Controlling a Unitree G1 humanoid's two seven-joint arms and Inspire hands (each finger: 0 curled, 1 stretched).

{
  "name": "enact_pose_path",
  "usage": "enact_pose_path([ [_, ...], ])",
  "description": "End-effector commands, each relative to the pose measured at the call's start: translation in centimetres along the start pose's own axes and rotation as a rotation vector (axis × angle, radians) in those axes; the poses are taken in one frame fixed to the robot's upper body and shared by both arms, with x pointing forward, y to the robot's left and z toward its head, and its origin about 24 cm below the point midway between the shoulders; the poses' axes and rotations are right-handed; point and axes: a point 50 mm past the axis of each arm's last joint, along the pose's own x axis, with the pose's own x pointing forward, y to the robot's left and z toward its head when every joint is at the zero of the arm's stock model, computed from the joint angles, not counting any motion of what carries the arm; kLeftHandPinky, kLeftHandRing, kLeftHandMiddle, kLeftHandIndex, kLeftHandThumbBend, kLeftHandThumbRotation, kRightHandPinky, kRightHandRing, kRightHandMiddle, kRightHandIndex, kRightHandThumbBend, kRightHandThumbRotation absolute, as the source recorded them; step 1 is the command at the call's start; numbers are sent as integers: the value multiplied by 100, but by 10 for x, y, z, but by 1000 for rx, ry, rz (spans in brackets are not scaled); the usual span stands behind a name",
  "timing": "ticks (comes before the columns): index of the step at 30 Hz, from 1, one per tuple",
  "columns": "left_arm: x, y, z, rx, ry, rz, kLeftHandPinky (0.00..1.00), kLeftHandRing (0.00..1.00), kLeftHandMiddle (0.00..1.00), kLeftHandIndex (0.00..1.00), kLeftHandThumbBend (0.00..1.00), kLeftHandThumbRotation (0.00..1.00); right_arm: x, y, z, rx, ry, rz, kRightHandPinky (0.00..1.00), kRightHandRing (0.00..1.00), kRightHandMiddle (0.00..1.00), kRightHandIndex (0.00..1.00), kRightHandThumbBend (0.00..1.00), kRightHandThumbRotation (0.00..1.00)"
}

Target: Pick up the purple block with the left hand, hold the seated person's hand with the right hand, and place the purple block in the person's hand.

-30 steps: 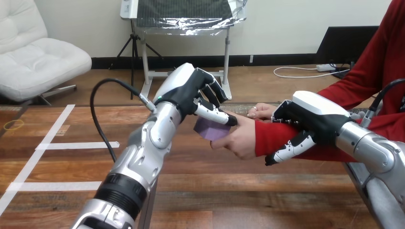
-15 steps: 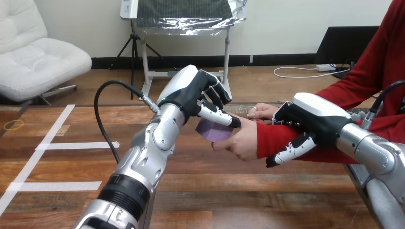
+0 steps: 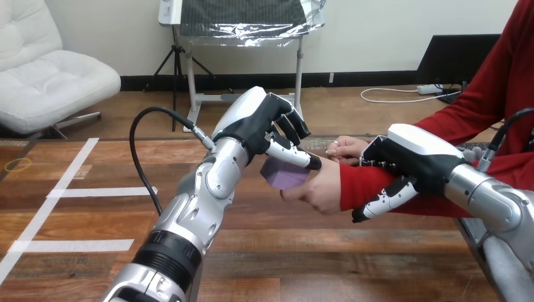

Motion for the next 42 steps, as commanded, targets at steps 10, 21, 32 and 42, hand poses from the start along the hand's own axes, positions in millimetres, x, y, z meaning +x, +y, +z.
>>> enact_pose_path([
  [10,8,14,35,31,-59,-40,42,51,57,54,83,0,12,-13,34,8,-156,-76,29,29,33,34,89,25],
  [21,3,17,33,127,-59,-32,50,63,70,70,87,47,10,-14,31,3,-147,-65,31,32,35,36,88,26],
  [32,-1,20,28,122,-56,-27,66,76,79,79,83,75,9,-14,28,3,-134,-38,34,37,40,40,88,32],
  [42,-5,22,24,105,-61,-21,74,81,82,81,82,83,7,-15,26,-5,-122,0,41,47,51,53,94,49],
])
